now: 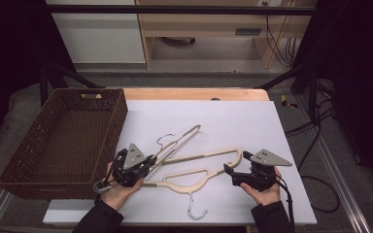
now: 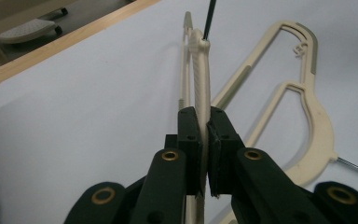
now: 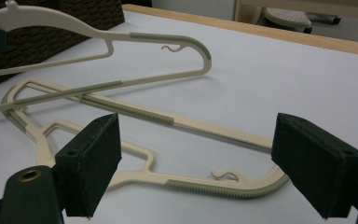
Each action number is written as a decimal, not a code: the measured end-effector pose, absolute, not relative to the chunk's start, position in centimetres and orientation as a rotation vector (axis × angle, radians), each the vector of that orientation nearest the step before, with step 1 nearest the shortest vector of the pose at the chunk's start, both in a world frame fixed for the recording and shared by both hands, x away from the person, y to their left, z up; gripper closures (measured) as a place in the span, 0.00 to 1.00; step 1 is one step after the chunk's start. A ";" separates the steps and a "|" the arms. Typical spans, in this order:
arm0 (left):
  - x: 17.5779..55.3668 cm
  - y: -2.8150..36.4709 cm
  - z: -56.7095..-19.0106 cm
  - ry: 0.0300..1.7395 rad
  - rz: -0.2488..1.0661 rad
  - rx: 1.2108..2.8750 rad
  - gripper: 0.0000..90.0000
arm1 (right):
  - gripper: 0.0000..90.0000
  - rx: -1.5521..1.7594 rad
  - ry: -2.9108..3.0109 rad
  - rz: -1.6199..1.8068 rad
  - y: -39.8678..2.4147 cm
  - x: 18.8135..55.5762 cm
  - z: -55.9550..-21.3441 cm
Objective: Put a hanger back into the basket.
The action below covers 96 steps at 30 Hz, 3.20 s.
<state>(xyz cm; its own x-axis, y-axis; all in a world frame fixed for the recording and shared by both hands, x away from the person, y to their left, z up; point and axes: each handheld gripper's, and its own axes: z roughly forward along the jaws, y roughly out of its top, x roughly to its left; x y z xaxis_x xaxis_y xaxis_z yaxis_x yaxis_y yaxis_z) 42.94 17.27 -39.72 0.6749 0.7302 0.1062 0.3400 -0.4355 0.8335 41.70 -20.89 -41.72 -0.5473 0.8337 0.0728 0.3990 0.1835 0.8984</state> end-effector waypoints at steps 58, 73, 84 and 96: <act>48.5 37.5 -25.1 0.869 0.651 1.875 0.96 | 0.10 1.099 1.984 1.357 -21.7 41.0 -40.9; 50.6 42.3 -28.7 0.964 0.637 1.944 0.96 | 0.10 1.102 1.993 1.348 -21.6 41.2 -41.1; 50.2 44.4 -31.6 1.035 0.616 1.933 0.96 | 0.10 1.098 1.993 1.346 -21.6 41.1 -41.1; 49.7 44.8 -35.4 1.103 0.556 2.027 0.96 | 0.10 1.093 2.003 1.335 -21.5 41.2 -41.2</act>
